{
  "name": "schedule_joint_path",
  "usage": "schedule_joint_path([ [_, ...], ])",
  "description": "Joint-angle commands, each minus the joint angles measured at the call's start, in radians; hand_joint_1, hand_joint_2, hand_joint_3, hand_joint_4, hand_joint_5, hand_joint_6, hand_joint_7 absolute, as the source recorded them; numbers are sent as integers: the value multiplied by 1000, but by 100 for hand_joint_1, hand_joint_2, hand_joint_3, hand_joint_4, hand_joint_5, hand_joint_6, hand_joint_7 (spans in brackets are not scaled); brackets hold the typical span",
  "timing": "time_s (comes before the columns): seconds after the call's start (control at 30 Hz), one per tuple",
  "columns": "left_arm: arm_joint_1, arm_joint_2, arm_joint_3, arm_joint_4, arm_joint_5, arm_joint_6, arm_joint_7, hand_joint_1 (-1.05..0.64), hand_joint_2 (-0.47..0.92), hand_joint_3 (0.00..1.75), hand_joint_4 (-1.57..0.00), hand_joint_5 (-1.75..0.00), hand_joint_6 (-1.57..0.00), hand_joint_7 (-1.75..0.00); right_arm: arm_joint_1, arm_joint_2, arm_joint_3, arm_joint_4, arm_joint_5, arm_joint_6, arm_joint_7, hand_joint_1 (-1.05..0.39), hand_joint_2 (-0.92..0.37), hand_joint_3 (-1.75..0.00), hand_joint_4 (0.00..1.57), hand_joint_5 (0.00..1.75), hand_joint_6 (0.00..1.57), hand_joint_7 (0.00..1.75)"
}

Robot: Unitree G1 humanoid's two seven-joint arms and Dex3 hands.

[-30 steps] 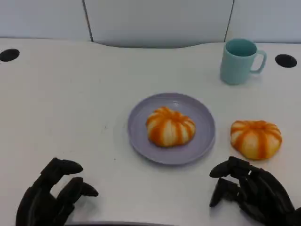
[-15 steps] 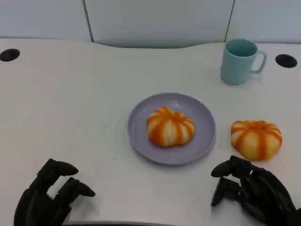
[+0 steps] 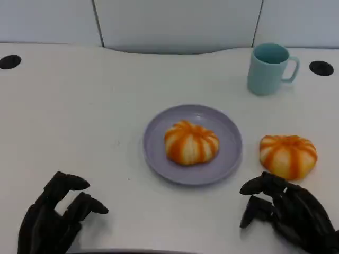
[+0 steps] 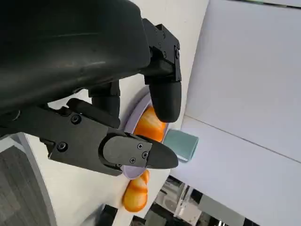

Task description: Grasp the bread from the table and place it into the plate.

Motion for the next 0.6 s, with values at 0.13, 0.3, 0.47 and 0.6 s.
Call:
schedule_joint_path([
  [0.13, -11, 9, 20, 12, 5, -11, -5, -52, 92, 20, -35, -175, -24, -162, 24, -17, -6, 30, -19, 25, -7, -50, -92, -31, 55, 151, 58, 108],
  [0.3, -14, 7, 21, 15, 1, -1, -10, -52, 92, 18, -35, -175, -23, -161, 22, -17, -9, 34, -15, 29, -5, -51, -92, -30, 56, 150, 59, 108],
  [0.47, -13, 8, 23, 21, 8, -12, -16, -53, 92, 19, -34, -175, -23, -160, 28, -14, -4, 21, -24, 34, -21, -52, -92, -29, 57, 149, 60, 109],
  [0.6, -8, 7, 25, 15, 7, -4, -14, -53, 92, 18, -34, -175, -23, -160, 29, -12, -5, 17, -23, 43, -24, -52, -92, -28, 58, 149, 60, 109],
])
